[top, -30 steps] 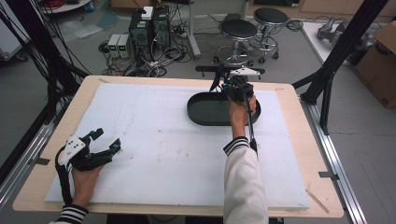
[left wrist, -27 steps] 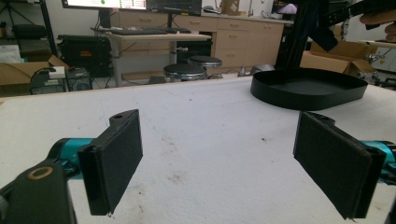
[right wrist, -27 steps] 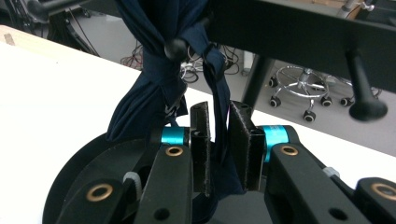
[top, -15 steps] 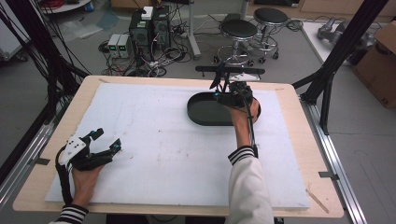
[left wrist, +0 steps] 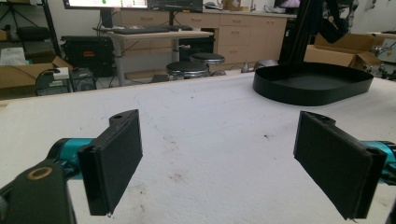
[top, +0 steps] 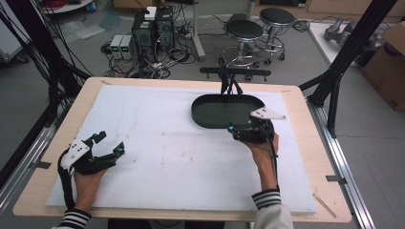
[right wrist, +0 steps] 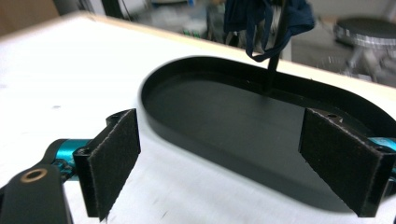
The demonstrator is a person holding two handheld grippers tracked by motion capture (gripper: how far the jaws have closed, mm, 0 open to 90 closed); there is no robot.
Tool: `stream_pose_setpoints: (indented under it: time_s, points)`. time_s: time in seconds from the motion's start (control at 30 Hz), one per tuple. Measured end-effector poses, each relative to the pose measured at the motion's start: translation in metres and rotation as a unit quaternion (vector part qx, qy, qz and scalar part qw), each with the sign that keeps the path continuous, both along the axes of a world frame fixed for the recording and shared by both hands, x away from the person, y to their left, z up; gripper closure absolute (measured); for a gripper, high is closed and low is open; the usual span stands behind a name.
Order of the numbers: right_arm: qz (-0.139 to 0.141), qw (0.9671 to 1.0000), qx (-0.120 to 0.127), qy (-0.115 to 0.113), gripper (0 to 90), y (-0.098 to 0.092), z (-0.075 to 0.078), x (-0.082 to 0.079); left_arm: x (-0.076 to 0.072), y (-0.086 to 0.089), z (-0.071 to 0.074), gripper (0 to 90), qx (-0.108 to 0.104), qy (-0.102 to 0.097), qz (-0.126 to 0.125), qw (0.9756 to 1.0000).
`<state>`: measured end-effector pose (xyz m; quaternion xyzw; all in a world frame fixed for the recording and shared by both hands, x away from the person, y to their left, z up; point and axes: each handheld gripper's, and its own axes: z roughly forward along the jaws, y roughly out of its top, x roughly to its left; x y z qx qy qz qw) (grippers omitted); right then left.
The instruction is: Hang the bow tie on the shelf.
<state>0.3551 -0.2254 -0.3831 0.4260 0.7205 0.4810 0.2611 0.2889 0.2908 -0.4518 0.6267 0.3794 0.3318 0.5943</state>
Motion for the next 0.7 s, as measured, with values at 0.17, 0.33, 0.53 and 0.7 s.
stream_pose_setpoints:
  time_s: [0.17, 0.33, 0.53, 0.7]
  points:
    - [0.015, 0.9984, 0.030, -0.045, 11.3, -0.016, -0.017, -0.044, 0.000, 0.000, 0.000, 15.7, -0.001, 0.000, -0.001, 1.0000]
    - [-0.006, 0.9937, 0.044, -0.103, 11.3, -0.025, -0.044, -0.078, -0.001, 0.000, 0.000, 15.7, 0.001, -0.005, -0.003, 1.0000]
    - [-0.046, 0.9893, 0.041, -0.132, 11.3, -0.033, -0.062, -0.094, -0.002, 0.001, -0.001, 15.6, -0.003, -0.009, -0.006, 0.9999]
    - [-0.062, 0.9875, 0.035, -0.141, 11.3, -0.037, -0.067, -0.095, -0.002, 0.001, -0.001, 15.6, -0.001, -0.010, -0.007, 0.9999]
